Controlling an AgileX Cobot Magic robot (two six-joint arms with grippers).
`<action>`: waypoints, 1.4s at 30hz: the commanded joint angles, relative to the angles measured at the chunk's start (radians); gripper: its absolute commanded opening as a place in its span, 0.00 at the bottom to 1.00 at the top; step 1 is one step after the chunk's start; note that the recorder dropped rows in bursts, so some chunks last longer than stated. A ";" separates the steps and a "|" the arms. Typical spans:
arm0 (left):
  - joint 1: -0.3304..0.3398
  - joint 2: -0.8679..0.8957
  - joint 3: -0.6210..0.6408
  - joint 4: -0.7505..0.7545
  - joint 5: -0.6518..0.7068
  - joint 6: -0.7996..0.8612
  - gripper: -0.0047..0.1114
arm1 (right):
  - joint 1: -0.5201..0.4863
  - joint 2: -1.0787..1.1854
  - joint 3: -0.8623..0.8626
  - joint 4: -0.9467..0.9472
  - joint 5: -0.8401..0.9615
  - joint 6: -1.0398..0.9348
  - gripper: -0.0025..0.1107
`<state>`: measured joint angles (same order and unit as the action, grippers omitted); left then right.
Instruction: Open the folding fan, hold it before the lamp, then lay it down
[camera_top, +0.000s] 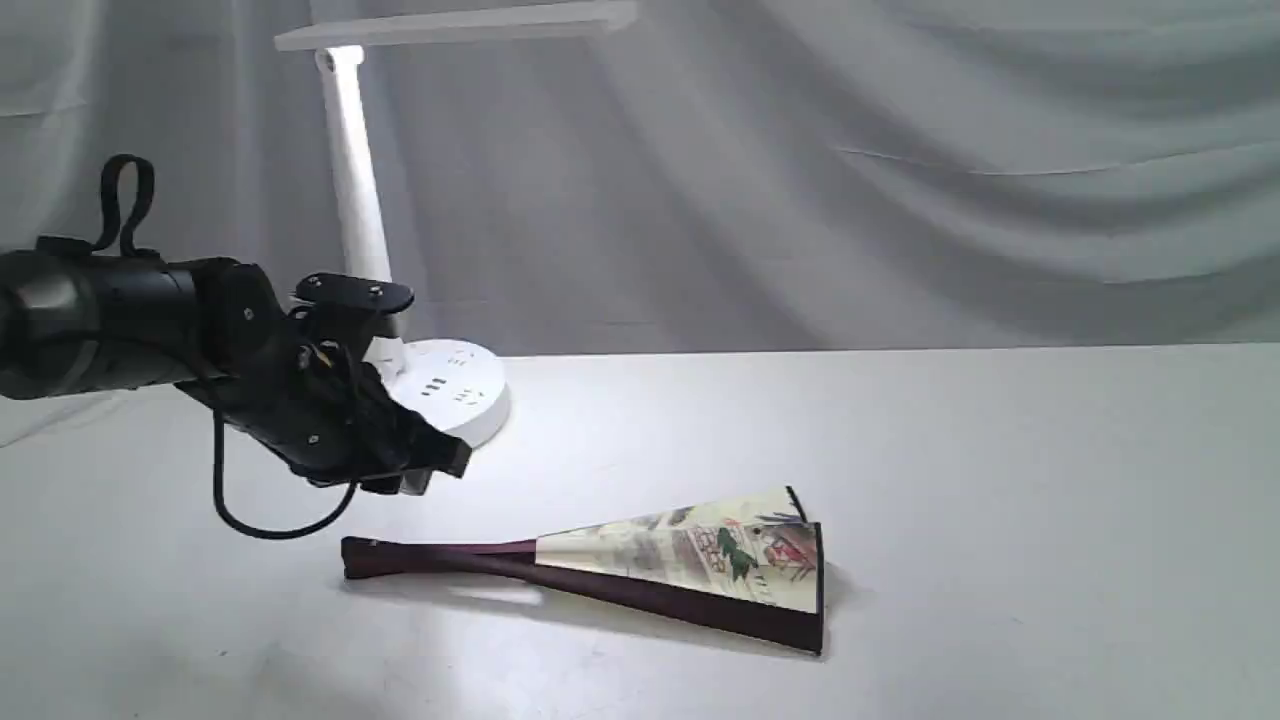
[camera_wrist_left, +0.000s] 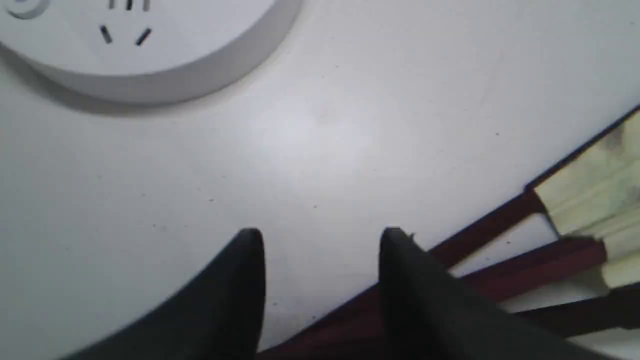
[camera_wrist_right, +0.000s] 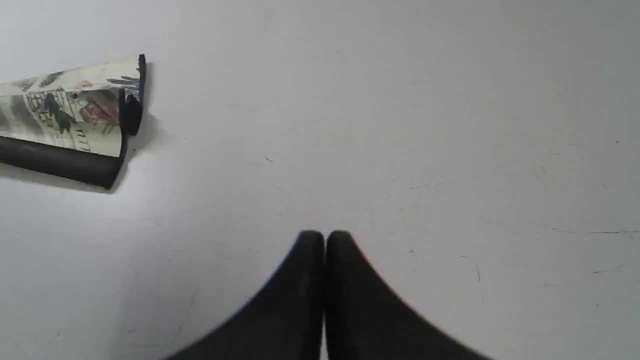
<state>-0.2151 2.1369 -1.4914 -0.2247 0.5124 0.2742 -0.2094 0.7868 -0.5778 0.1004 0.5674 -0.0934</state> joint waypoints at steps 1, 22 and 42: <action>0.006 -0.008 -0.002 0.002 0.023 0.053 0.52 | 0.000 0.000 0.000 0.008 -0.010 -0.011 0.02; 0.006 -0.004 -0.002 -0.004 0.128 0.441 0.59 | 0.000 0.000 0.000 0.008 -0.010 -0.011 0.02; 0.006 0.064 -0.002 -0.033 0.191 0.433 0.59 | 0.000 0.000 0.000 0.008 -0.022 -0.011 0.02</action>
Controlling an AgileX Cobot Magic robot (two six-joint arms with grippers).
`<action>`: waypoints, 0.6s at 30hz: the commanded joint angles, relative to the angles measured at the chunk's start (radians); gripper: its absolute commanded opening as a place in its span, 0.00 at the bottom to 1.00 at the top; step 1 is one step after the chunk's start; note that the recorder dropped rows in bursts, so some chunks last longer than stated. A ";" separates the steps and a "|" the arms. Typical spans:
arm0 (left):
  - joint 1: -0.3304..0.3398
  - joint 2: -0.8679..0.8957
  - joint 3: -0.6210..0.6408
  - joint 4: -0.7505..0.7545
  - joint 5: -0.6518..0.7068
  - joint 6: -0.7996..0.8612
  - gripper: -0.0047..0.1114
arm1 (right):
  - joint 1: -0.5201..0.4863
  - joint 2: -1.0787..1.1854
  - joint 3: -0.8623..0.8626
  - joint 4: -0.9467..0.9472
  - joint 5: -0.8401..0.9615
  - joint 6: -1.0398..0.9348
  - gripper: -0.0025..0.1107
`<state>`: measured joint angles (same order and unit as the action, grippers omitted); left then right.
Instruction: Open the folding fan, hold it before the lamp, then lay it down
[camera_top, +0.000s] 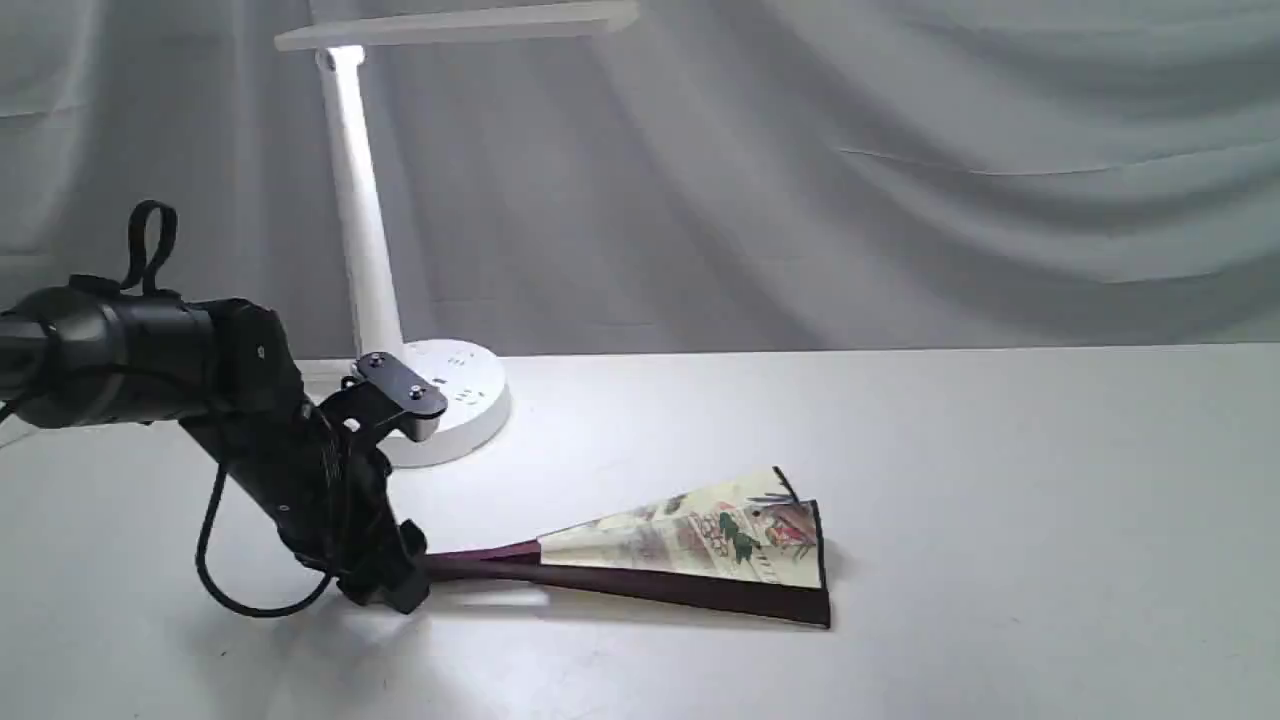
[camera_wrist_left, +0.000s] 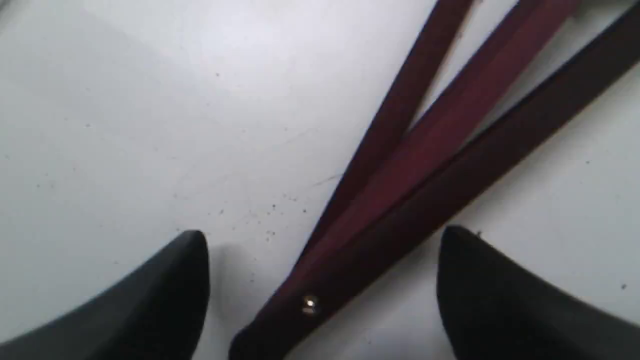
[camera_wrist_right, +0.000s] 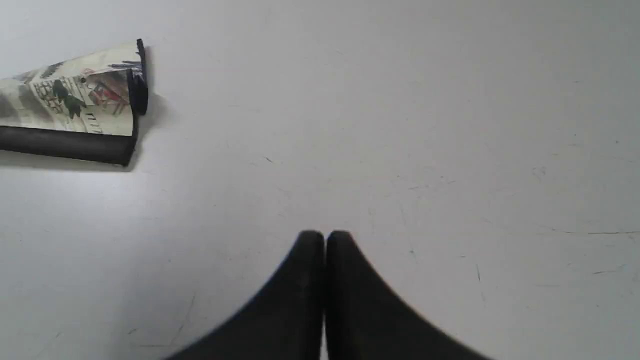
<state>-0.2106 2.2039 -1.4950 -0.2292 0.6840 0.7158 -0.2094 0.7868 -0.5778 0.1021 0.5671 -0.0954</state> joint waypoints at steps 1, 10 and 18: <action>0.002 -0.003 0.001 -0.047 0.025 -0.008 0.59 | 0.000 0.000 0.000 0.006 -0.024 -0.009 0.02; -0.022 -0.003 0.001 -0.194 0.062 -0.138 0.59 | 0.000 0.000 0.000 0.006 -0.026 -0.009 0.02; -0.124 -0.003 0.001 -0.203 0.074 -0.170 0.59 | 0.000 0.000 0.000 0.006 -0.026 -0.009 0.02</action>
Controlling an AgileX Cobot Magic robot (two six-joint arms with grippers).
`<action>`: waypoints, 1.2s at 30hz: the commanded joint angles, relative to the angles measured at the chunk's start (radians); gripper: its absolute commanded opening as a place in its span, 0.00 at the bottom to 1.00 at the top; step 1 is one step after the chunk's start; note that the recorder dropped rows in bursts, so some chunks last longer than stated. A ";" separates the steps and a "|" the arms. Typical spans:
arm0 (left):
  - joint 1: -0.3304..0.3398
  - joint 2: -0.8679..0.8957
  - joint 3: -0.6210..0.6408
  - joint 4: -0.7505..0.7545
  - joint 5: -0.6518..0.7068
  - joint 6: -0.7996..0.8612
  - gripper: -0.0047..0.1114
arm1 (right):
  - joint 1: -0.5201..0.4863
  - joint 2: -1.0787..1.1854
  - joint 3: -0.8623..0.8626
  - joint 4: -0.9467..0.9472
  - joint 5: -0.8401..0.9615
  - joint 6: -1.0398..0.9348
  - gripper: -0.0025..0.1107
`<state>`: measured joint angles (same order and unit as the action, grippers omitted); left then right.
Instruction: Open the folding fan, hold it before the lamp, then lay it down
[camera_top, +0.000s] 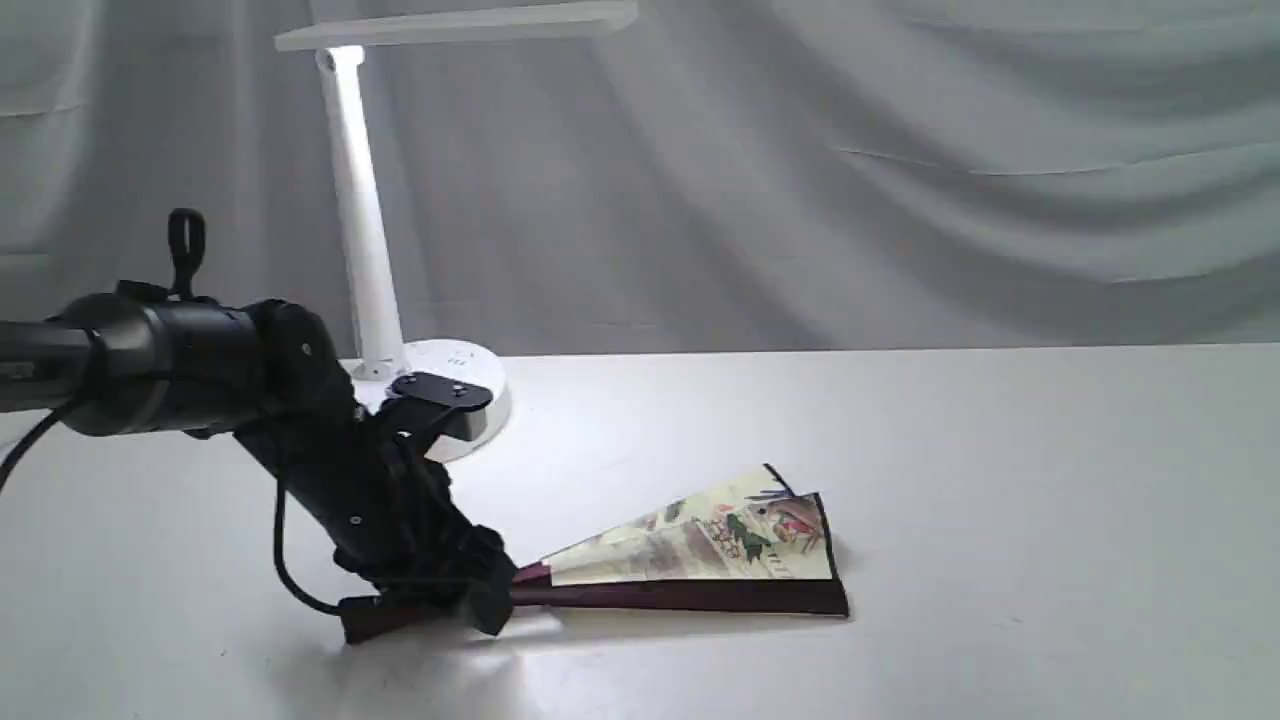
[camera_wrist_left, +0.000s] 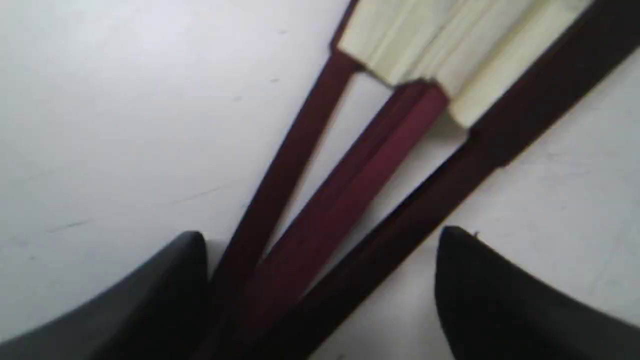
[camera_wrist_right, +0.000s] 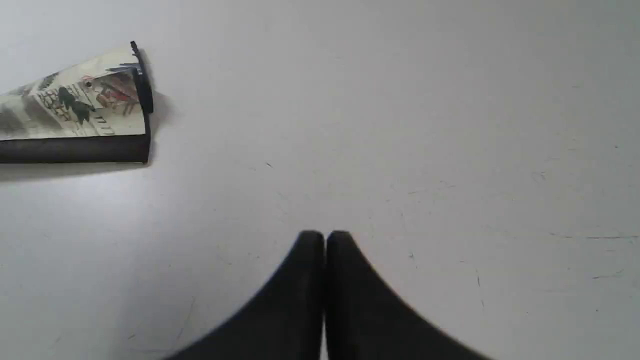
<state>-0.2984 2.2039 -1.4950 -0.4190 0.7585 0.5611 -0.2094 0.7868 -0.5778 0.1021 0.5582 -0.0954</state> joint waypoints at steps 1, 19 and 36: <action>-0.048 -0.003 0.001 -0.013 -0.003 -0.015 0.59 | 0.000 0.000 0.000 0.006 -0.017 -0.009 0.02; -0.189 -0.017 0.001 0.063 -0.106 -0.039 0.59 | 0.000 0.000 0.000 0.006 -0.014 -0.006 0.02; -0.191 -0.069 -0.001 -0.019 -0.280 -0.091 0.47 | 0.000 0.000 0.000 0.013 -0.014 -0.009 0.02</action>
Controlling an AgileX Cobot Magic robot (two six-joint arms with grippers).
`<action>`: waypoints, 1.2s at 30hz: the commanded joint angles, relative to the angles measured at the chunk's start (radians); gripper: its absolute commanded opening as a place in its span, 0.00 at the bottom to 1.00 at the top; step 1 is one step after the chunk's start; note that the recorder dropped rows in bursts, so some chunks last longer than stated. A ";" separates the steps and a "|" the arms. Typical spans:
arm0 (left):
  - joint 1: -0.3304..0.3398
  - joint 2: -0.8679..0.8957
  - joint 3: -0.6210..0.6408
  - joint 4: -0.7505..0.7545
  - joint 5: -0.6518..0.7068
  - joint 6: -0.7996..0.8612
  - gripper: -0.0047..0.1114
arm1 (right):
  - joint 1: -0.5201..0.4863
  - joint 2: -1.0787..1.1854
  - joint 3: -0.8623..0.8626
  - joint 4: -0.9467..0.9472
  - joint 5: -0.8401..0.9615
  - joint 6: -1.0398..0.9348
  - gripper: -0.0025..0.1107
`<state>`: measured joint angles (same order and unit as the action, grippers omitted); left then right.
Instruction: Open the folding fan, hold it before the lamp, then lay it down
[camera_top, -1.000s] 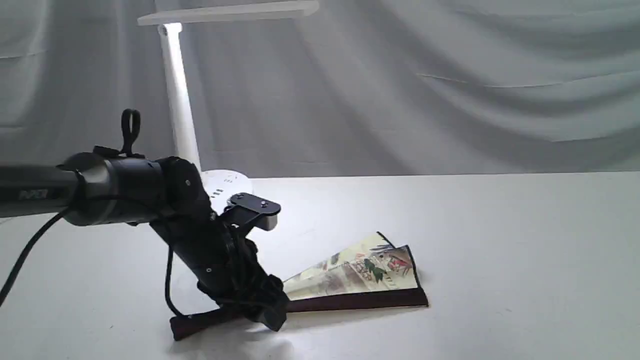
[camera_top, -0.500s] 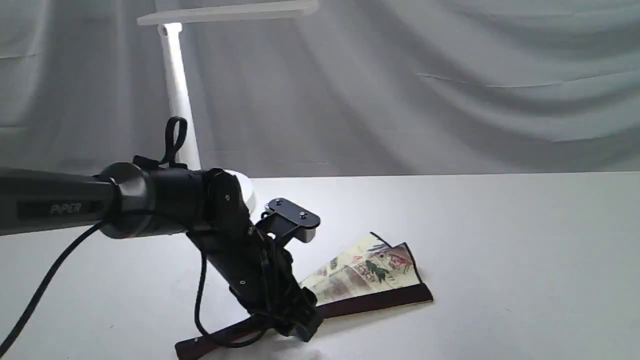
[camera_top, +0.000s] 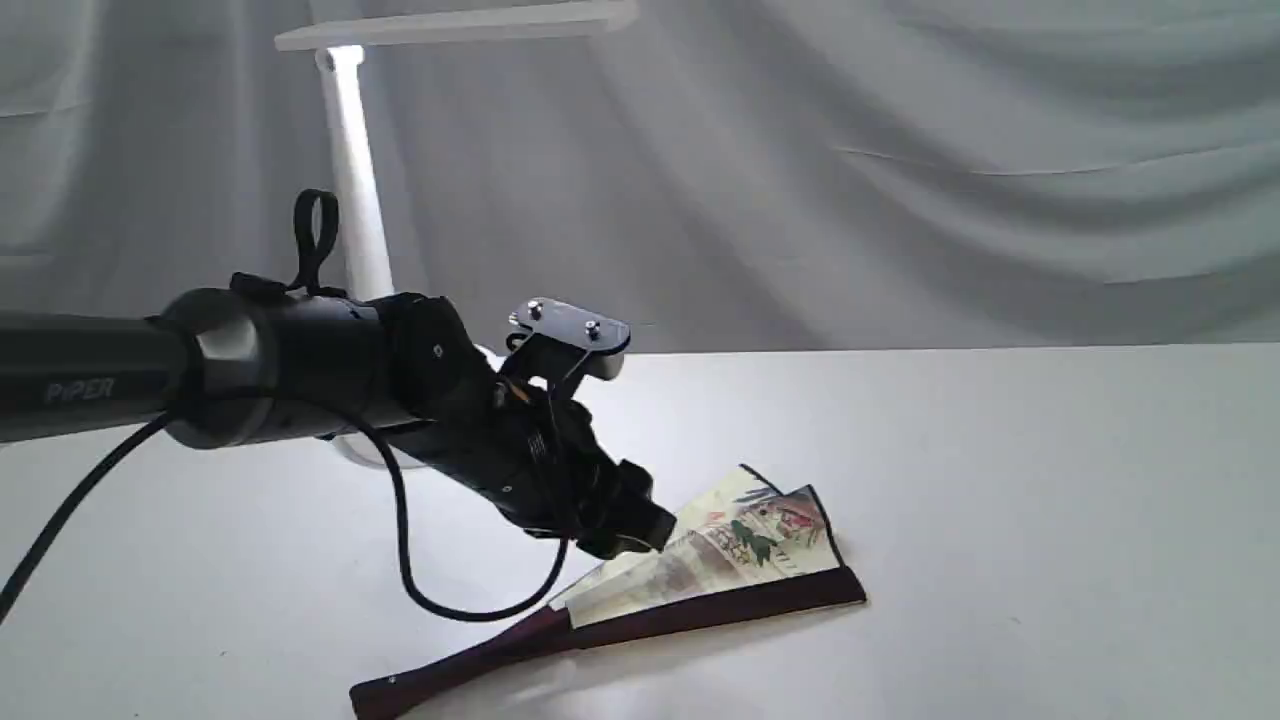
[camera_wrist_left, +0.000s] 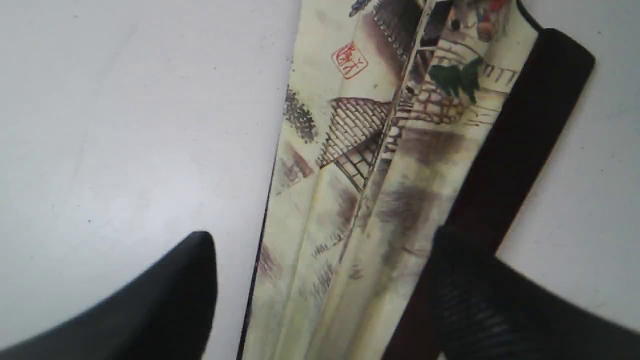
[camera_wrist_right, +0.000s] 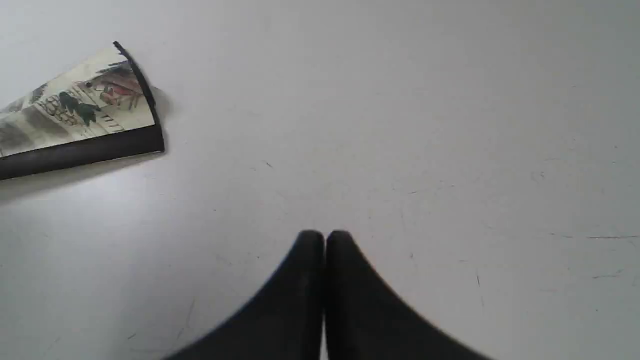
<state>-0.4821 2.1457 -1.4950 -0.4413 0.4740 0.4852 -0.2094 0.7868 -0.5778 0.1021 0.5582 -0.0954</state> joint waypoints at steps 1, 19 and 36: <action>-0.007 -0.010 -0.001 0.004 0.004 -0.015 0.45 | 0.000 0.000 0.000 0.017 -0.014 -0.009 0.02; -0.057 0.137 -0.188 0.112 0.079 -0.017 0.45 | 0.000 0.000 0.000 0.021 -0.014 -0.007 0.02; -0.057 0.191 -0.188 0.059 0.008 -0.017 0.45 | 0.000 0.000 0.000 0.024 -0.014 -0.009 0.02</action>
<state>-0.5357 2.3347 -1.6772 -0.3671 0.4952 0.4806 -0.2094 0.7868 -0.5778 0.1210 0.5582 -0.0954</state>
